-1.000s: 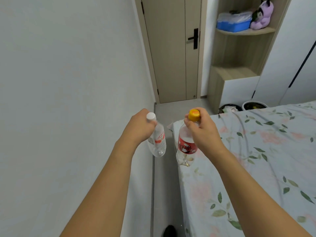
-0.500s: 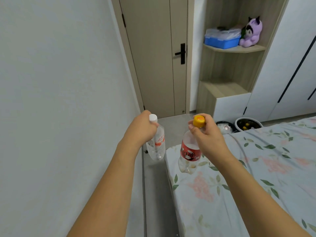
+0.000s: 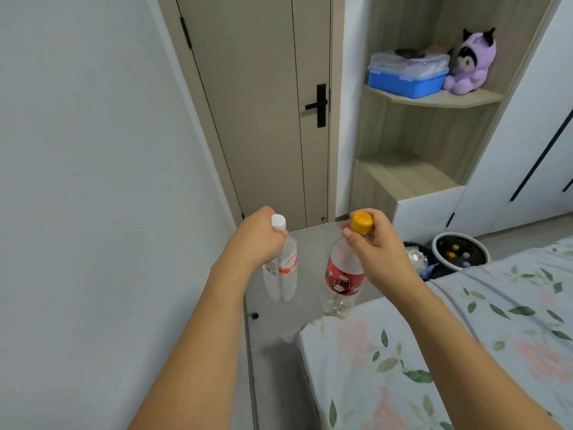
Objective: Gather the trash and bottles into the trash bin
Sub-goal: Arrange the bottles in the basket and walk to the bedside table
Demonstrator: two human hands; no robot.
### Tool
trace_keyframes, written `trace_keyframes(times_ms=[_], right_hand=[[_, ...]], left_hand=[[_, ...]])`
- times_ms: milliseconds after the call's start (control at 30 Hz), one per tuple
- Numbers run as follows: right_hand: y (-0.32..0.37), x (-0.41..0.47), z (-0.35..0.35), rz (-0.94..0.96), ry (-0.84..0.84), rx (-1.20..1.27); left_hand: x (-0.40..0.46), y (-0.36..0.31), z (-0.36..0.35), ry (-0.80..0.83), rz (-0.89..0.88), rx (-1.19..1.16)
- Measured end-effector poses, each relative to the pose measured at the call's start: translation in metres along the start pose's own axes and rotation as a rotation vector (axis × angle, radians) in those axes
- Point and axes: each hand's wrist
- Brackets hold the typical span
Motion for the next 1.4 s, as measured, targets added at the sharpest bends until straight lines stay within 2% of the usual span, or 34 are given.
trace_keyframes(times_ms=[267, 500, 667, 900, 1233, 1400], right_hand=[[-0.010, 0.116, -0.011, 0.032, -0.046, -0.024], [-0.034, 0.244, -0.055, 0.019, -0.123, -0.031], [-0.036, 0.329, -0.074, -0.007, -0.184, -0.029], [-0.042, 0.405, -0.078, 0.032, -0.253, -0.056], [-0.074, 0.556, -0.110, -0.041, -0.415, -0.075], [-0.092, 0.588, -0.102, -0.116, -0.521, -0.079]], left_hand=[[0.109, -0.014, 0.009, -0.026, -0.058, -0.036], [0.254, -0.004, 0.009, 0.059, -0.060, 0.019], [0.355, -0.018, 0.025, 0.106, -0.124, 0.058], [0.442, -0.037, 0.032, 0.112, -0.230, 0.021], [0.622, -0.063, 0.022, 0.274, -0.349, 0.070], [0.681, -0.091, 0.007, 0.339, -0.454, 0.095]])
Point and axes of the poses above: each hand's wrist, its own x-axis towards the middle knuckle, its own z-axis out of the back of the hand, y = z × x, and after that the axes turned 3 degrees about z, right-handed
